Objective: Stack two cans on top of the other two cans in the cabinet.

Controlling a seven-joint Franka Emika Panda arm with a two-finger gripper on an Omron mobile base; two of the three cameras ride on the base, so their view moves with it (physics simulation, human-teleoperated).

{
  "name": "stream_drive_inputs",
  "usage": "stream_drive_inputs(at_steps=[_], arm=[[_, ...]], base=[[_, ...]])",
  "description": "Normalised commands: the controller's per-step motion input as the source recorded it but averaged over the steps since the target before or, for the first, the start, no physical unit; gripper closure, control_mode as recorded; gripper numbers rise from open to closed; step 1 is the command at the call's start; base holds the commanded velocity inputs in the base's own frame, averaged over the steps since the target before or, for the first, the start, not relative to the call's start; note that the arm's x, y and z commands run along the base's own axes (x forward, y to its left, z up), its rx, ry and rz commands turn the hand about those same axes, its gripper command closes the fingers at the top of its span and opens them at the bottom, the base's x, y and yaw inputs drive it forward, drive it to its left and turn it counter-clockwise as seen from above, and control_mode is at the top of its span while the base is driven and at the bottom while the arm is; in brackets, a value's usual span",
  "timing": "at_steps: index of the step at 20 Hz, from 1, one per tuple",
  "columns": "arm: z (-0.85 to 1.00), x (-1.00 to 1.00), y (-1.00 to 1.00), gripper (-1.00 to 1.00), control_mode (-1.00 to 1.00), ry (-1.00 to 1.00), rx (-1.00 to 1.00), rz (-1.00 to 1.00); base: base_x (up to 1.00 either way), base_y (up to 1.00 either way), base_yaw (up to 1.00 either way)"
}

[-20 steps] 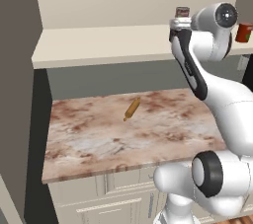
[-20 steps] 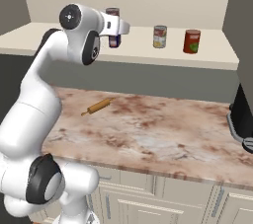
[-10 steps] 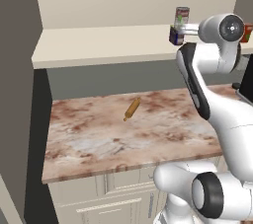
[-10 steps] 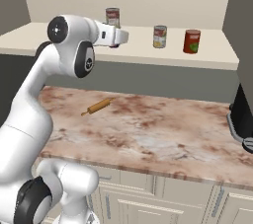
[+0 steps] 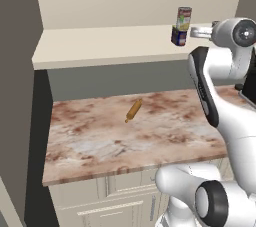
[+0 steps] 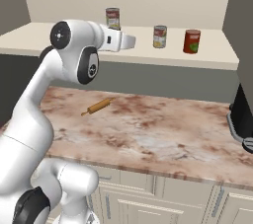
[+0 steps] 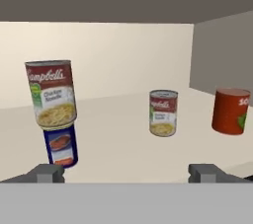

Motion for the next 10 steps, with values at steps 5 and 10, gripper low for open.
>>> stream_drive_inputs(at_steps=[5, 10], arm=[[0.0, -0.03, -0.38, -1.0, -1.0, 0.02, 0.0, 0.0], [-0.02, 0.0, -0.31, -1.0, -1.0, 0.0, 0.0, 0.0]], base=[[0.0, 0.0, 0.0], [0.0, 0.0, 0.0]])
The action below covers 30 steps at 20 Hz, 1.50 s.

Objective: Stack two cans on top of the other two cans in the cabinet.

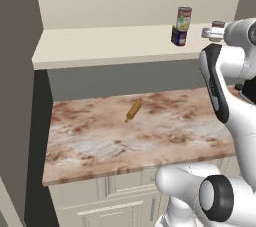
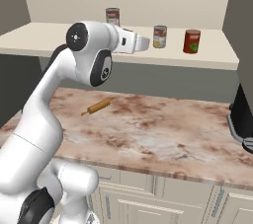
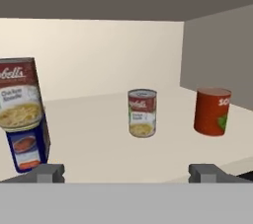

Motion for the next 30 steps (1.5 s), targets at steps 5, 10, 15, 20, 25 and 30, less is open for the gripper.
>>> stream_drive_inputs(at_steps=[5, 10, 15, 20, 25, 30], arm=[[0.0, 0.09, -0.16, -1.0, -1.0, 0.06, 0.0, 0.0], [0.0, 0.07, -0.01, -1.0, -1.0, 0.09, 0.0, 0.0], [0.0, 0.1, -0.03, -1.0, -1.0, 0.05, 0.0, 0.0], [-0.05, 0.05, -0.03, -1.0, -1.0, 0.0, 0.0, 0.0], [-0.17, 0.11, -0.08, -1.0, -1.0, 0.0, 0.0, 0.0], [-0.09, 0.19, -0.09, -1.0, -1.0, 0.01, 0.0, 0.0]], base=[[0.0, 0.0, 0.0], [0.0, 0.0, 0.0], [0.0, 0.0, 0.0], [0.0, 0.0, 0.0], [0.0, 0.0, 0.0], [0.0, 0.0, 0.0]])
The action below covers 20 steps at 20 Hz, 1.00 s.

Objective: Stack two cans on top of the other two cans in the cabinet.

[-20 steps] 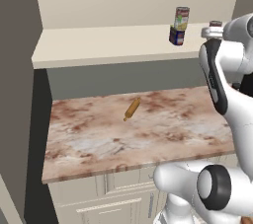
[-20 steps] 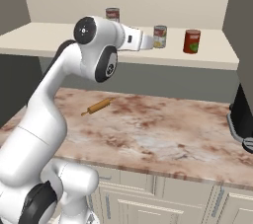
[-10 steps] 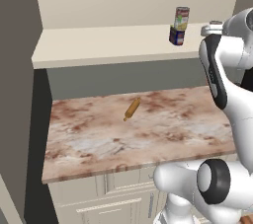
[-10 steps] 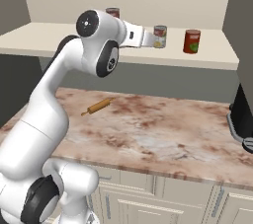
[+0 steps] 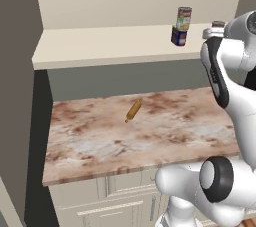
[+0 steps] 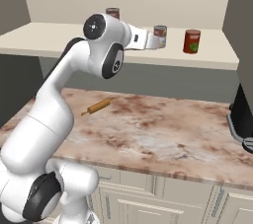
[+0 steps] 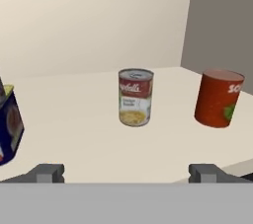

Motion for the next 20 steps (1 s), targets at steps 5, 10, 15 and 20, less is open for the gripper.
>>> stream_drive_inputs(at_steps=[5, 10, 15, 20], arm=[[-0.01, 0.18, -0.08, -1.0, -1.0, 0.02, 0.0, 0.0], [0.0, 0.15, -0.1, -1.0, -1.0, 0.06, 0.0, 0.0], [-0.01, 0.17, -0.13, -1.0, -1.0, 0.09, 0.0, 0.0], [0.0, 0.18, -0.08, -1.0, -1.0, 0.03, 0.0, 0.0]], base=[[0.0, 0.0, 0.0], [0.0, 0.0, 0.0], [0.0, 0.0, 0.0], [0.0, 0.0, 0.0]])
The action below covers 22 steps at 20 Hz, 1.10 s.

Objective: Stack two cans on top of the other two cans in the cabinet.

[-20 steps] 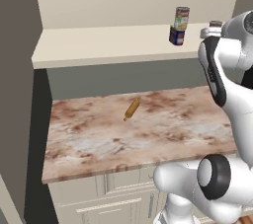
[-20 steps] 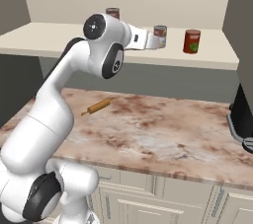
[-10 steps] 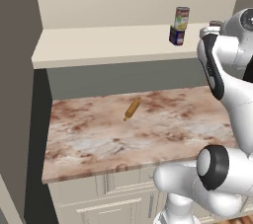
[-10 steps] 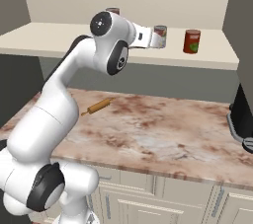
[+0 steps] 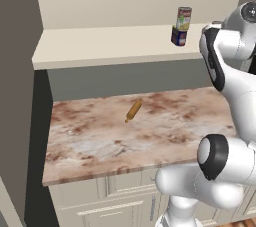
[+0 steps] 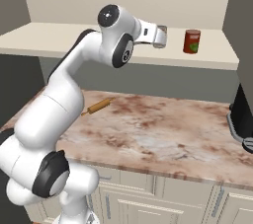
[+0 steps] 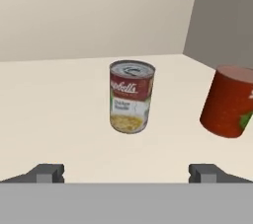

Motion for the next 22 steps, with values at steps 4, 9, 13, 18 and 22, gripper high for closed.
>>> stream_drive_inputs(at_steps=[4, 9, 13, 18, 22], arm=[[-0.06, 0.12, -0.06, -1.0, -1.0, 0.0, 0.0, 0.0], [-0.11, 0.15, -0.06, -1.0, -1.0, 0.0, 0.0, 0.0], [-0.1, 0.21, -0.03, -1.0, -1.0, 0.0, 0.0, 0.0], [-0.03, 0.26, -0.06, -1.0, -1.0, 0.0, 0.0, 0.0], [0.0, 0.26, -0.08, -1.0, -1.0, 0.01, 0.0, 0.0]], base=[[0.0, 0.0, 0.0], [0.0, 0.0, 0.0], [0.0, 0.0, 0.0], [0.0, 0.0, 0.0], [0.0, 0.0, 0.0]])
